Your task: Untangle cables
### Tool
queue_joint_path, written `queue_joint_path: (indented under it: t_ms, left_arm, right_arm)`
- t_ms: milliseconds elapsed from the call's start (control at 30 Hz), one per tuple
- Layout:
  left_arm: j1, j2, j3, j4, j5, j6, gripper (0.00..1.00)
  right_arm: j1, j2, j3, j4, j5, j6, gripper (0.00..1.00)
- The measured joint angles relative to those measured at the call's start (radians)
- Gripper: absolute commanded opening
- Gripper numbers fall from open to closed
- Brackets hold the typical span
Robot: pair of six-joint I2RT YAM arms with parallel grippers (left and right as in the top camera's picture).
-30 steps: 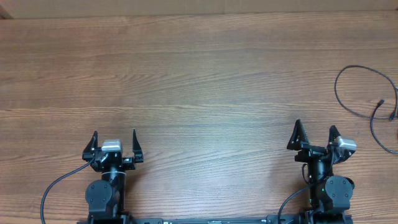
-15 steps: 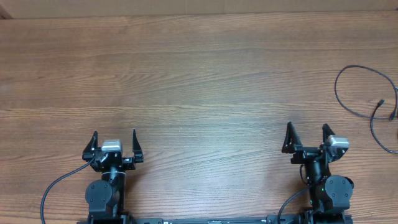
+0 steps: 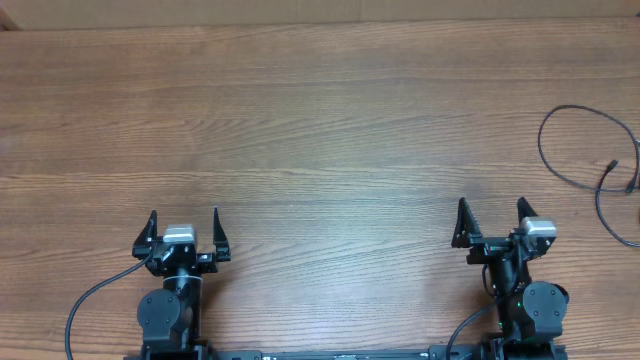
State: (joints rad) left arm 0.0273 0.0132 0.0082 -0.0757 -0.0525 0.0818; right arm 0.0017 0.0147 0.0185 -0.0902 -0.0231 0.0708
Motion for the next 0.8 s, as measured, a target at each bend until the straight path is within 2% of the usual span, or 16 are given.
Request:
queue_joint_path:
  t_ms: [167,800]
  left_arm:
    - [0.000,0.000,0.000,0.000,0.000,0.000,1.00]
    - [0.000,0.000,0.000,0.000,0.000,0.000,1.00]
  right_arm:
    - [0.000,0.000,0.000,0.001,-0.003,0.032,1.00]
    - [0.000,0.000,0.000,0.000,-0.002,-0.040,1.00]
